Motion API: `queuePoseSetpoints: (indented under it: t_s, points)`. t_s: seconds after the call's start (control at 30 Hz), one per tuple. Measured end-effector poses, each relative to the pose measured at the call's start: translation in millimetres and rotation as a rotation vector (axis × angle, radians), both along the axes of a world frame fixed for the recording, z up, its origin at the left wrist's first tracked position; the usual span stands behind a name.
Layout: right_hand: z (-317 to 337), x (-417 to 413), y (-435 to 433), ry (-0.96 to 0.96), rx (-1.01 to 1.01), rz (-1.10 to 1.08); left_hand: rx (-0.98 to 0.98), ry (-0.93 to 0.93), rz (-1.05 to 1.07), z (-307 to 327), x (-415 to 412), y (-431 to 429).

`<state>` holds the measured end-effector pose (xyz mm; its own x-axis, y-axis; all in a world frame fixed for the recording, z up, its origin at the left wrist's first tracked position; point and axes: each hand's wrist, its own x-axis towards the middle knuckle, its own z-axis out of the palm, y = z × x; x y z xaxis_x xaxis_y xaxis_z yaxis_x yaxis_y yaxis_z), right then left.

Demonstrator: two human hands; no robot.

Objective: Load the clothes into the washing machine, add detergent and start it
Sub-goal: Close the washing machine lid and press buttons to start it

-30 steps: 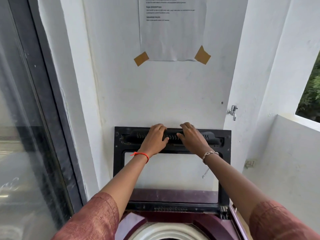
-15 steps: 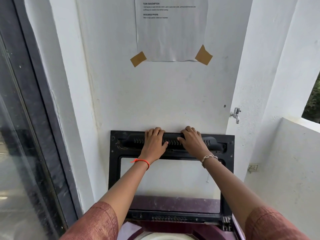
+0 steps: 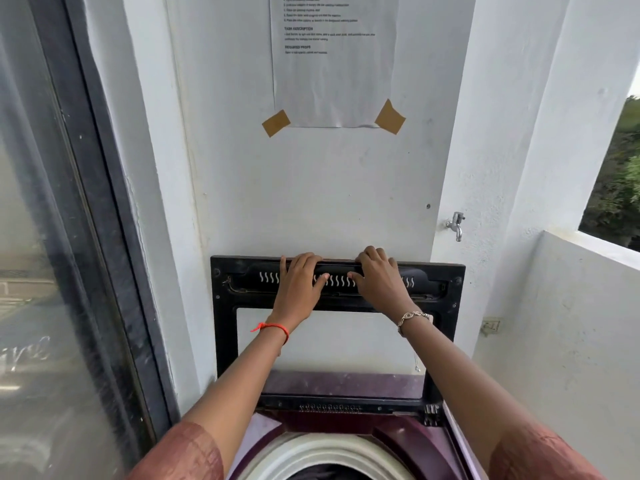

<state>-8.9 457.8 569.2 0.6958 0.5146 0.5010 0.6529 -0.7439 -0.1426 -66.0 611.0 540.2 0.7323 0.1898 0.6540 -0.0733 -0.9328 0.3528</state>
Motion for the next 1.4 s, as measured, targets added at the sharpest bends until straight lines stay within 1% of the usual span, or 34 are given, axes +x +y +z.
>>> queuePoseSetpoints:
  t_s: [0.07, 0.13, 0.2, 0.27, 0.33, 0.43, 0.47, 0.53, 0.63, 0.77, 0.9, 0.97, 1.07, 1.2, 1.4]
  points:
    - [-5, -20, -10, -0.081, -0.044, -0.005, -0.007, -0.055, -0.009, -4, -18, -6]
    - [-9, -39, -20, -0.145, -0.045, -0.001, -0.007, -0.077, -0.014, -6, -36, -11]
    - [-10, -56, -30, -0.147, 0.025, 0.01, 0.026, -0.063, -0.013, -5, -57, -16]
    - [-7, -71, -37, -0.103, 0.077, 0.014, 0.107, 0.002, -0.016, -4, -80, -20]
    - [-4, -85, -43, -0.015, 0.093, 0.046, 0.184, 0.097, -0.023, -3, -103, -23]
    - [0, -107, -58, 0.309, 0.142, 0.175, 0.23, 0.188, -0.038, -3, -136, -30]
    - [0, -115, -64, 0.413, 0.122, 0.204, 0.222, 0.222, -0.041, -3, -148, -33]
    - [-6, -130, -77, 0.554, 0.002, 0.245, 0.199, 0.347, -0.035, -5, -172, -42]
    - [-28, -157, -90, 0.685, -0.149, 0.276, 0.166, 0.516, -0.046, -24, -206, -57]
    - [-70, -193, -100, 0.789, -0.232, 0.318, 0.096, 0.645, -0.102, -66, -242, -71]
    - [-115, -220, -107, 0.902, -0.41, 0.306, 0.115, 0.836, -0.136, -116, -268, -84]
    - [-135, -226, -109, 0.93, -0.447, 0.293, 0.092, 0.911, -0.154, -137, -275, -88]
    - [-158, -233, -114, 0.99, -0.422, 0.281, -0.01, 1.014, -0.177, -158, -282, -87]
    - [-182, -242, -116, 1.019, -0.388, 0.236, -0.081, 1.104, -0.197, -181, -286, -82]
    - [-208, -245, -116, 1.037, -0.324, 0.186, -0.188, 1.139, -0.2, -205, -287, -78]
